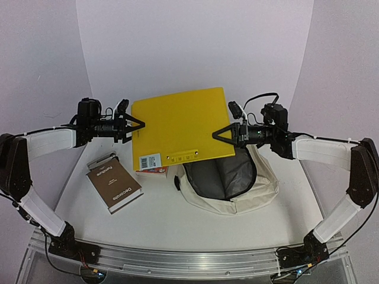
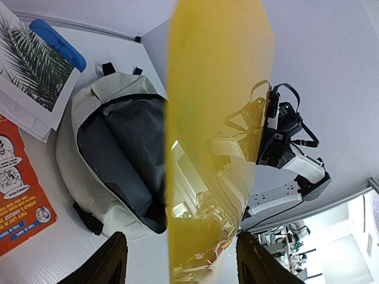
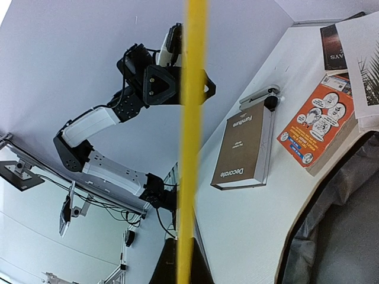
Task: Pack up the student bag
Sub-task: Pick up the files from the center of the board.
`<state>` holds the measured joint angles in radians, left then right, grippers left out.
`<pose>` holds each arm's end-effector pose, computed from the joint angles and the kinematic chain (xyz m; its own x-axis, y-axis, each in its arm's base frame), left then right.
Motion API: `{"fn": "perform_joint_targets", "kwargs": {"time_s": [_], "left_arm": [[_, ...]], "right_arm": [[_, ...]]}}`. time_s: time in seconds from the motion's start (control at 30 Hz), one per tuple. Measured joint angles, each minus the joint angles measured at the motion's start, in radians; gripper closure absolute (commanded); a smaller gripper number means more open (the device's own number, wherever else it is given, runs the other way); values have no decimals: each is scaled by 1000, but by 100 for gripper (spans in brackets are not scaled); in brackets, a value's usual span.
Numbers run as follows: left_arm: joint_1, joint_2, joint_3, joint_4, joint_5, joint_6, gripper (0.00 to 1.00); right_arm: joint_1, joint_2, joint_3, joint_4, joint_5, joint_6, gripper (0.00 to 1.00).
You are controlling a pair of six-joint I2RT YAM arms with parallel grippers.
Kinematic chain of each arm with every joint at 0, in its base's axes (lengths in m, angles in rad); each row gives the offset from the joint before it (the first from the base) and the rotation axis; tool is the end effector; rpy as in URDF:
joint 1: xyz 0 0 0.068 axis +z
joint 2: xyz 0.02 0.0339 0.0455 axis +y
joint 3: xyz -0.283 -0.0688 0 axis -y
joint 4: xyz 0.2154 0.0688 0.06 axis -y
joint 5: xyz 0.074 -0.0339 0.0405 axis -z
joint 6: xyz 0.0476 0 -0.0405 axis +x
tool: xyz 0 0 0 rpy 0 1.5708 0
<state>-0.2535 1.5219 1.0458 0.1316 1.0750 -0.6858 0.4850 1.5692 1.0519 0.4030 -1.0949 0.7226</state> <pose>0.2955 -0.1198 0.3181 -0.8361 -0.0946 -0.5403 0.5055 0.2494 -0.8260 0.2736 0.1920 0.3312 -0.7336 -0.0441 -0.6781 -0.6795 0.0304 0.7331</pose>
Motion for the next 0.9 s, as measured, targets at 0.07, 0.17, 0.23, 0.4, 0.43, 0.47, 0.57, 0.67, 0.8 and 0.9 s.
{"fn": "perform_joint_targets", "kwargs": {"time_s": [0.07, 0.17, 0.23, 0.4, 0.43, 0.47, 0.57, 0.67, 0.8, 0.9], "left_arm": [[0, 0, -23, 37, 10, -29, 51], [0, -3, -53, 74, 17, -63, 62], [0, -13, -74, 99, 19, -83, 71], [0, -43, -104, 137, 21, -118, 87], [0, -46, -104, 141, 21, -121, 89], [1, -49, -105, 146, 21, -127, 92], [2, -53, -106, 162, 22, -133, 100], [2, -58, -111, 180, 25, -143, 100], [0, -61, -118, 193, 15, -166, 100], [-3, -77, -141, 193, -19, -185, 100]], "right_arm": [[0, 0, 0, 0, 0, 1, 100], [0, 0, 0, 0, 9, 7, 100], [0, 0, 0, 0, 20, 13, 100], [0, 14, 0, 11, 32, 33, 100], [0, 18, 0, 14, 32, 36, 100], [0, 20, 0, 16, 32, 38, 100], [-2, 24, 0, 22, 32, 46, 88], [-2, 30, 0, 26, 50, 54, 74], [-2, 40, -2, 31, 87, 61, 42], [-2, 40, -16, 40, 127, 64, 22]]}}
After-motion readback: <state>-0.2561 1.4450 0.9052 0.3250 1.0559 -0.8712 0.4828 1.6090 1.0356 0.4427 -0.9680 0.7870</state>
